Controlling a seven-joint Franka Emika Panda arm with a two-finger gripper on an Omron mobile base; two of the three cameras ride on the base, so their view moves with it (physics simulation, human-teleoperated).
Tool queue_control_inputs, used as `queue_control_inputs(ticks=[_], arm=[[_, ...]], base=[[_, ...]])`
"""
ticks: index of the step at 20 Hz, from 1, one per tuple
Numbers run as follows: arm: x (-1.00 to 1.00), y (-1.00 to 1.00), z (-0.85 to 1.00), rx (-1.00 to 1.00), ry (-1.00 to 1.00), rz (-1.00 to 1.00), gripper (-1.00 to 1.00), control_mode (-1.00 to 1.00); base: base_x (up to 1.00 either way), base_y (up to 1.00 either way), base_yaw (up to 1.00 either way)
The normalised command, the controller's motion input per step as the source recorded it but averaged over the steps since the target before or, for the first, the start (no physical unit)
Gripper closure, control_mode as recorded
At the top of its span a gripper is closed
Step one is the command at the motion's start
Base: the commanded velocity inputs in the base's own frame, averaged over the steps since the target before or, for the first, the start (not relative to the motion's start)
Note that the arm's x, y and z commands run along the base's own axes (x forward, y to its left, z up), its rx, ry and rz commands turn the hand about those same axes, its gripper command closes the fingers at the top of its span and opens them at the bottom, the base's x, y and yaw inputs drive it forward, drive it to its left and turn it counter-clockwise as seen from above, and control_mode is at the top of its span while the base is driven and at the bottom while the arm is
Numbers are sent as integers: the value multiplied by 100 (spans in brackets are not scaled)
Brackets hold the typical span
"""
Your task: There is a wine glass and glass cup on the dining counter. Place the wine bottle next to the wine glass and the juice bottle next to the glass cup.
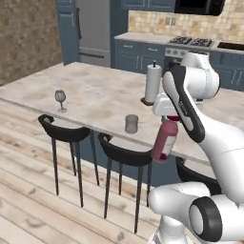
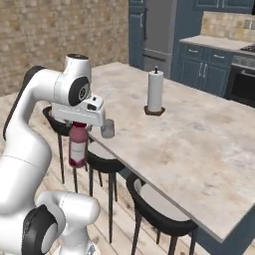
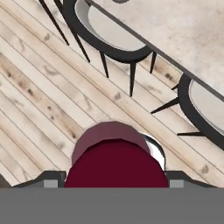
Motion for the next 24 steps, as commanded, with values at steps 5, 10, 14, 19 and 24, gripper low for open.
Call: queue_control_inputs(ticks=[5,10,14,19,24], arm=[[0,0,0,0,0,0,100,100],[0,0,0,0,0,0,100,100],[0,0,0,0,0,0,100,100],[0,0,0,0,0,0,100,100],[0,0,0,0,0,0,100,100]], base=[[26,49,-47],[22,53,-45],[29,56,-38],[22,60,-30],[16,36,-22]])
